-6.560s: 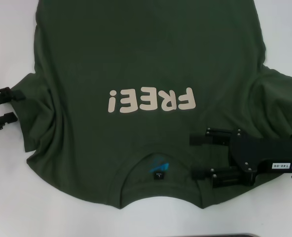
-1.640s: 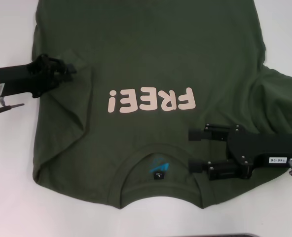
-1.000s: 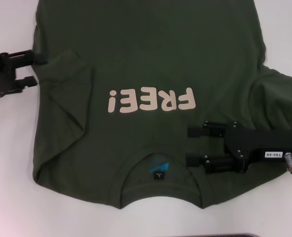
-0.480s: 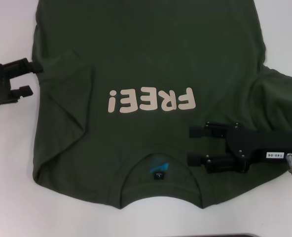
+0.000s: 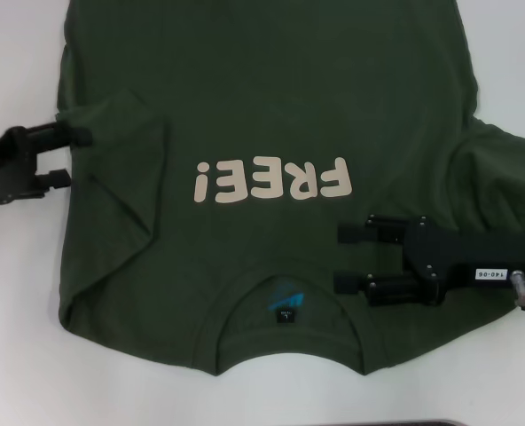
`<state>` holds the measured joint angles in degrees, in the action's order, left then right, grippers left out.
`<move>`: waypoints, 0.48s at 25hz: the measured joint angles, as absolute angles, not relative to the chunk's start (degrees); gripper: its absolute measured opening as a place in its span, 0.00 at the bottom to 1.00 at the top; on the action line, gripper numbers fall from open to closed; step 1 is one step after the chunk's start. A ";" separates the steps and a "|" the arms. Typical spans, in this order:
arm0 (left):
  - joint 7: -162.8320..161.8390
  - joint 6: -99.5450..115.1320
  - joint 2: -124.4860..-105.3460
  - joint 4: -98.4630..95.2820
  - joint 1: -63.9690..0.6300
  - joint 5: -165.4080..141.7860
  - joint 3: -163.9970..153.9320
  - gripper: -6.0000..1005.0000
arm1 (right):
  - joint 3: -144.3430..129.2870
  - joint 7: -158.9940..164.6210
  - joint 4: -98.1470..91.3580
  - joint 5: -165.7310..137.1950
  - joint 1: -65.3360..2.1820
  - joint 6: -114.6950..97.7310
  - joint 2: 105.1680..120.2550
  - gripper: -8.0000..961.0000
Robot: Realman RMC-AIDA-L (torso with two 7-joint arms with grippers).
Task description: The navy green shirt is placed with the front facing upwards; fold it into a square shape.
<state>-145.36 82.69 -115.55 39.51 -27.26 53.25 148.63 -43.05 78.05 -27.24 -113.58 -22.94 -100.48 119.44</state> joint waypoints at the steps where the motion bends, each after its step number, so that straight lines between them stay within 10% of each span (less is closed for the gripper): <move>1: -145.55 82.12 -115.75 39.56 -27.37 53.18 147.68 0.92 | -43.05 78.04 -27.24 -113.57 -22.94 -100.35 119.46 0.95; 12: -146.08 76.88 -117.23 39.56 -28.33 53.16 144.98 0.92 | -43.15 78.13 -27.25 -113.59 -22.99 -99.92 119.46 0.95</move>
<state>-146.08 76.88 -117.23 39.56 -28.33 53.16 144.98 -43.15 78.13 -27.25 -113.59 -22.99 -99.92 119.46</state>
